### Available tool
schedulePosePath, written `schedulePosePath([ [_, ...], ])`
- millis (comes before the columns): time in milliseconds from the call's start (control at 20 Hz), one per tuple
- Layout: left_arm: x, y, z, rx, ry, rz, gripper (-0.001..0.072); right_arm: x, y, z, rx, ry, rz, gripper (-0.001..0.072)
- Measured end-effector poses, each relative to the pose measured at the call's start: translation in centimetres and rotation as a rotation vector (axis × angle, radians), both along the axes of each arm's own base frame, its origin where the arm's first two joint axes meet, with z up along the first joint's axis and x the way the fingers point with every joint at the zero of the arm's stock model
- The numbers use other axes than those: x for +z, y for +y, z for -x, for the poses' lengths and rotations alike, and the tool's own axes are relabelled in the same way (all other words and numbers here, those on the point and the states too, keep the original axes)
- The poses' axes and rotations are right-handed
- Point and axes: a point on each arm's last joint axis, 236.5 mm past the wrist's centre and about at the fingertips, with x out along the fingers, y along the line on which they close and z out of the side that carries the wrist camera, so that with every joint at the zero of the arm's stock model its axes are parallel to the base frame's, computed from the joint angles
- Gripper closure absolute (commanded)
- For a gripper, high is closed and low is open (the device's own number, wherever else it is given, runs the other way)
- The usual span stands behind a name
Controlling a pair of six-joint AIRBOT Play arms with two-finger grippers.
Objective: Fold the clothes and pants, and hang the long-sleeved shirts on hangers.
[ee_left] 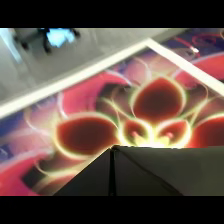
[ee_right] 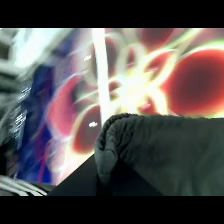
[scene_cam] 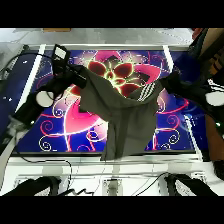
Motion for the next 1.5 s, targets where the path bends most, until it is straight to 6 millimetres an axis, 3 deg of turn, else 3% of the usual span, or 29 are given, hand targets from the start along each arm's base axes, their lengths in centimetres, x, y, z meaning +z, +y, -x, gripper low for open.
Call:
schedulePosePath([
  [150, -1.5, -1.8, 0.8, -0.041, 0.074, 0.037, 0.0695, -3.1, -1.3, -1.9, -0.018, 0.041, 0.072, 0.068],
  [400, -2.1, -4.8, 6.5, -0.175, 0.294, 0.121, 0.0695, -3.2, -3.8, -2.8, 0.051, 0.041, 0.356, 0.068],
  [500, -3.4, -6.1, 9.5, -0.225, 0.439, 0.15, 0.0695, -3.2, -5.2, -2.7, 0.073, 0.052, 0.482, 0.0681],
  [750, -9.3, -10.8, 18.5, -0.382, 0.81, 0.097, 0.0694, -6.1, -8.2, -0.1, 0.163, 0.215, 0.709, 0.068],
  [950, -14.7, -13.8, 23.0, -0.45, 0.999, 0.009, 0.0692, -9.6, -10.8, 3.5, 0.244, 0.434, 0.833, 0.068],
  [1000, -16.0, -14.4, 23.5, -0.454, 1.032, -0.008, 0.0663, -10.4, -11.4, 4.4, 0.26, 0.487, 0.857, 0.0679],
  [1050, -17.2, -14.7, 23.8, -0.452, 1.059, -0.021, 0.0438, -11.0, -12.0, 5.1, 0.272, 0.53, 0.877, 0.0578],
  [1100, -18.1, -15.0, 23.9, -0.447, 1.079, -0.029, 0.0082, -11.5, -12.6, 5.6, 0.282, 0.569, 0.898, 0.0271],
  [1150, -18.9, -15.1, 24.0, -0.442, 1.098, -0.036, -0.0002, -11.9, -13.1, 6.0, 0.287, 0.595, 0.918, 0.0121],
  [1300, -19.6, -15.0, 23.2, -0.421, 1.104, -0.028, 0.0, -11.9, -14.4, 5.8, 0.28, 0.607, 0.974, 0.0121],
  [1500, -17.5, -14.4, 20.2, -0.383, 1.047, 0.027, 0.0, -10.7, -18.3, 4.8, 0.191, 0.611, 0.997, 0.0156],
])
